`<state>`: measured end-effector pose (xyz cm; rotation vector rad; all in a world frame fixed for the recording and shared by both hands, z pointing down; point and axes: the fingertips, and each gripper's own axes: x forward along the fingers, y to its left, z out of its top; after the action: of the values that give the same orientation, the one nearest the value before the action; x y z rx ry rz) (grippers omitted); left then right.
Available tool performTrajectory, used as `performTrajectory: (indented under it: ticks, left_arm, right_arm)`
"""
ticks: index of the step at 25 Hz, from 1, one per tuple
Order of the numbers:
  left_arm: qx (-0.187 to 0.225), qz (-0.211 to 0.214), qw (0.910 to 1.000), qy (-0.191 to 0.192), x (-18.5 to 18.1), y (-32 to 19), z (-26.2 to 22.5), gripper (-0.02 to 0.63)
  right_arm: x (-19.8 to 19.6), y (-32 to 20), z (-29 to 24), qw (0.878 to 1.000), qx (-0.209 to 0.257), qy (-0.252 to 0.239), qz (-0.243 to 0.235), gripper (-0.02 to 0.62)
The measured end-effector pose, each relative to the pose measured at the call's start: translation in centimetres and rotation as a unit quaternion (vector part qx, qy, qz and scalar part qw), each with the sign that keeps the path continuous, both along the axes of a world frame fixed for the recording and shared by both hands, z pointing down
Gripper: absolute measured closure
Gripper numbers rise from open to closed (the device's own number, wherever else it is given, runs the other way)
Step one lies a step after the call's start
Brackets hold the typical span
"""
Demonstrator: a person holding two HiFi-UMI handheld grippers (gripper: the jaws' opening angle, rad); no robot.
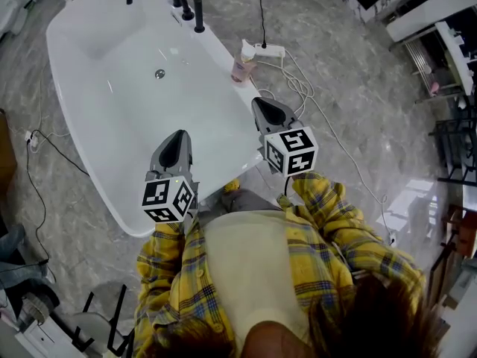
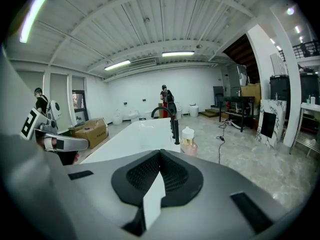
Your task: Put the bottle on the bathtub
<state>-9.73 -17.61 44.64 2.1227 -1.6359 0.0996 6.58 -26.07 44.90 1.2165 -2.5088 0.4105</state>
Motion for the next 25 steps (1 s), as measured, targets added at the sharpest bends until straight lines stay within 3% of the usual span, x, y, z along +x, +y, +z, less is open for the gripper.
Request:
performTrajectory:
  ticks: [25]
  left_arm:
    - [0.003,-0.019,0.9998,0.003,-0.60,-0.04,-0.15,0.578]
  right_arm:
    - [-1.00,0.81,0.13,0.999,-0.038,-0.027,-0.016,0.581]
